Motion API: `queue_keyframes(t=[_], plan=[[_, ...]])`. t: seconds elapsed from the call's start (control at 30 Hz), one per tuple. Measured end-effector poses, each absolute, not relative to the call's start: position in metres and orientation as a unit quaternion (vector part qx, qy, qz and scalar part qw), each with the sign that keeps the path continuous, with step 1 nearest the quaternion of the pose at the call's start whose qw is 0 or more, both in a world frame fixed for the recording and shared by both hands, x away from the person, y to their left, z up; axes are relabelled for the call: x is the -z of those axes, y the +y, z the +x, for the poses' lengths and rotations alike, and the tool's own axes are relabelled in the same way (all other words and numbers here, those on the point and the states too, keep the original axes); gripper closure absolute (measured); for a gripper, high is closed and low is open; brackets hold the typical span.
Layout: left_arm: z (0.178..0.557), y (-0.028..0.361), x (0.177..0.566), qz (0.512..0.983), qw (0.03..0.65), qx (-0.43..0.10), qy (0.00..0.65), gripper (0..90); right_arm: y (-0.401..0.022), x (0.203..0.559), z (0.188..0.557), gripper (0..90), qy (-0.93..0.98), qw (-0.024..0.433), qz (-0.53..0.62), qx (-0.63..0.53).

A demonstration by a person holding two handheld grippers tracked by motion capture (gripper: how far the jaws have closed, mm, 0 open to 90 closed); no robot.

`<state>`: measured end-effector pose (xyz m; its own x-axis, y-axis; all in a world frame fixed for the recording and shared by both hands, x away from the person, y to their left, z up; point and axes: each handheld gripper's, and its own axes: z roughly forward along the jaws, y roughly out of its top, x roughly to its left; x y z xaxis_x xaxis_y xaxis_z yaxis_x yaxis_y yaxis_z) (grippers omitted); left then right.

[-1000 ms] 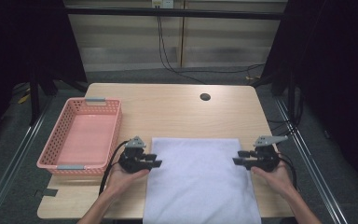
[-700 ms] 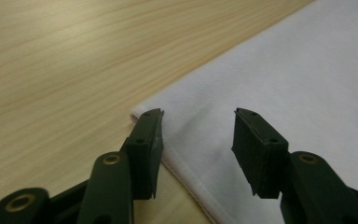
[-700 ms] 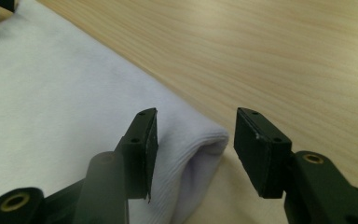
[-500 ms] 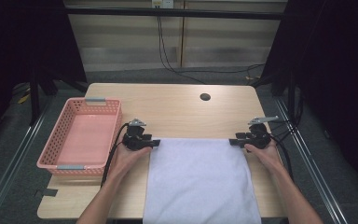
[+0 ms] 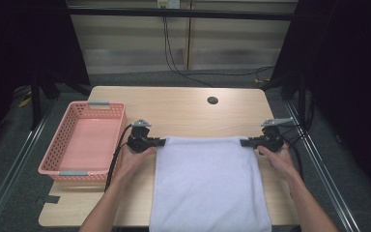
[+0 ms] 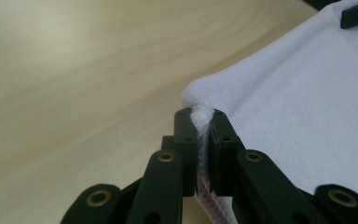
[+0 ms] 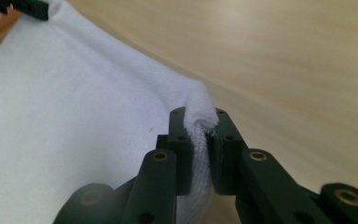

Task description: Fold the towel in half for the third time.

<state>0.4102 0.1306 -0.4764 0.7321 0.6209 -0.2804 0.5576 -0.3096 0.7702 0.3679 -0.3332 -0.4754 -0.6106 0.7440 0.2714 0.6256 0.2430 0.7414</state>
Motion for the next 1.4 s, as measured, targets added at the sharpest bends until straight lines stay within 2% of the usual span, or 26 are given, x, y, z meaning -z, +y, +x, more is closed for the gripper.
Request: queue_keyframes(t=[0.3,0.4,0.53,0.7,0.87,1.07,1.2,1.23,1.4], plan=[[0.435,0.126,0.412,0.788,0.505,-0.099,0.339,83.9,-0.338,0.411,0.397,81.1,0.752,0.156,0.426,-0.478],[0.425,0.13,0.406,0.786,0.517,-0.102,0.324,83.9,-0.34,0.399,0.394,81.1,0.743,0.158,0.415,-0.501],[0.392,0.14,0.407,0.793,0.527,-0.085,0.292,84.1,-0.343,0.4,0.363,81.0,0.764,0.143,0.382,-0.5],[0.33,0.146,0.416,0.803,0.533,-0.061,0.258,84.0,-0.346,0.411,0.299,80.8,0.783,0.123,0.346,-0.502],[0.283,0.145,0.437,0.834,0.499,-0.021,0.233,83.4,-0.346,0.432,0.244,79.7,0.807,0.1,0.333,-0.477],[0.254,0.148,0.463,0.856,0.467,0.019,0.221,81.2,-0.343,0.452,0.21,75.6,0.832,0.069,0.322,-0.446],[0.237,0.152,0.474,0.867,0.451,0.052,0.204,76.9,-0.344,0.456,0.193,65.8,0.842,0.046,0.311,-0.438],[0.234,0.153,0.474,0.869,0.449,0.057,0.198,74.7,-0.344,0.456,0.189,62.4,0.842,0.046,0.311,-0.438],[0.231,0.164,0.465,0.856,0.474,0.06,0.2,65.3,-0.346,0.446,0.174,59.5,0.825,0.059,0.324,-0.46]])
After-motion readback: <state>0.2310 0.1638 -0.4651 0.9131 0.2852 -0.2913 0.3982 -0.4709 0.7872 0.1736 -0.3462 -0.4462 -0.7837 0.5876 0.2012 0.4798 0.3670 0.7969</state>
